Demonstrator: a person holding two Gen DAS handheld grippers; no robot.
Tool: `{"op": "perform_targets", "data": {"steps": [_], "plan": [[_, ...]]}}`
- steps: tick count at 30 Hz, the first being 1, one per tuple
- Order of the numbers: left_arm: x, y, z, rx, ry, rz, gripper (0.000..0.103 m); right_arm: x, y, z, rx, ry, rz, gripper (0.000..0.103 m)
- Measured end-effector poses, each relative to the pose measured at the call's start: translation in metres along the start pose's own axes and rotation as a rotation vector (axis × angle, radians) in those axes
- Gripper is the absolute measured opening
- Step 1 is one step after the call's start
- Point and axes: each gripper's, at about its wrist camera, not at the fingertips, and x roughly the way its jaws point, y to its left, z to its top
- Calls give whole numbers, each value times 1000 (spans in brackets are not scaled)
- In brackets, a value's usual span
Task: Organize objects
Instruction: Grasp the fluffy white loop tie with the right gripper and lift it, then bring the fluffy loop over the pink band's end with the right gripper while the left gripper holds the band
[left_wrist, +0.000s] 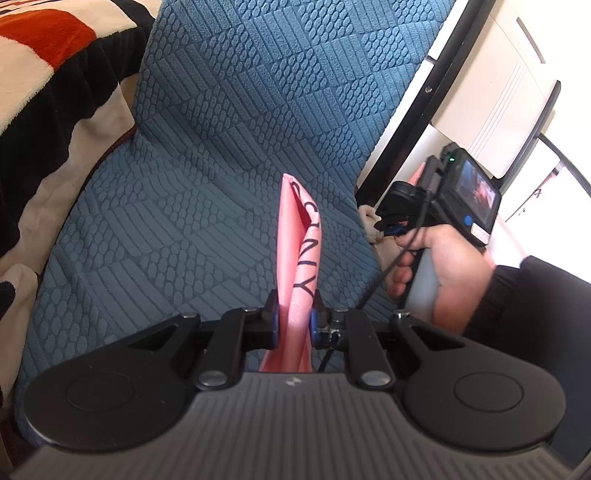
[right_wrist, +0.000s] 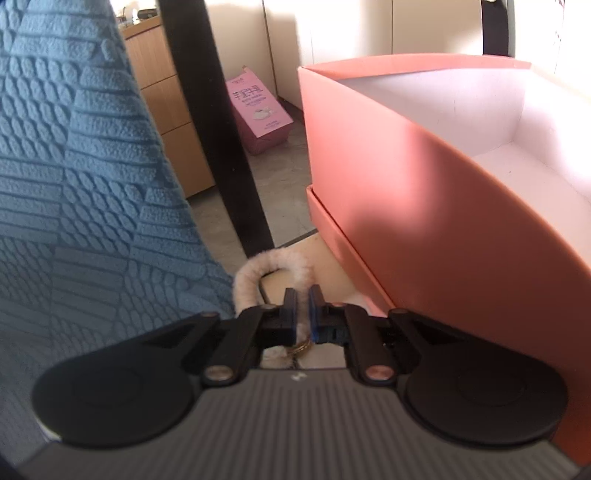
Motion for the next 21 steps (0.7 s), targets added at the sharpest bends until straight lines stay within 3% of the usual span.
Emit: {"op": "perform_targets", "data": {"steps": [13, 21], "plan": [[1, -4, -3, 41, -14, 33, 17, -105, -24, -6, -67, -11, 248, 8], [2, -7, -7, 76, -9, 64, 17, -169, -27, -11, -20, 79, 494, 8]]}}
